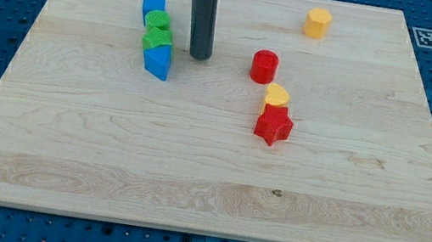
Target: Push the blue triangle into the green star
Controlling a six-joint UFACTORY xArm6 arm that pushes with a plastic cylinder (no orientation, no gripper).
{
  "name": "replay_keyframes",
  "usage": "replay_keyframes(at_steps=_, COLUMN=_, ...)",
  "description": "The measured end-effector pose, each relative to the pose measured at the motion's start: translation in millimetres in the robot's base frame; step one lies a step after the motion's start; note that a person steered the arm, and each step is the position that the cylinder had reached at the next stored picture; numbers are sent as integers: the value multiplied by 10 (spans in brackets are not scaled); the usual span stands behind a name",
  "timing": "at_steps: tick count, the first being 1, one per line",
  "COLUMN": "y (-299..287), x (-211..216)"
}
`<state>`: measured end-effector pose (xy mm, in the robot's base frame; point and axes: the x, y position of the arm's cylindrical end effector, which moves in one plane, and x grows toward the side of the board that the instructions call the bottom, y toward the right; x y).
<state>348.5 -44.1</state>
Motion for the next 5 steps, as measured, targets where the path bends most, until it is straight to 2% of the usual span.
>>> replay_keyframes(at_steps=1, y=-63, x=-344)
replay_keyframes(at_steps=2, y=-429, x=-544)
replay_keyframes(at_steps=3, y=-698, x=-642)
replay_keyframes(at_steps=5, y=-703, x=-578)
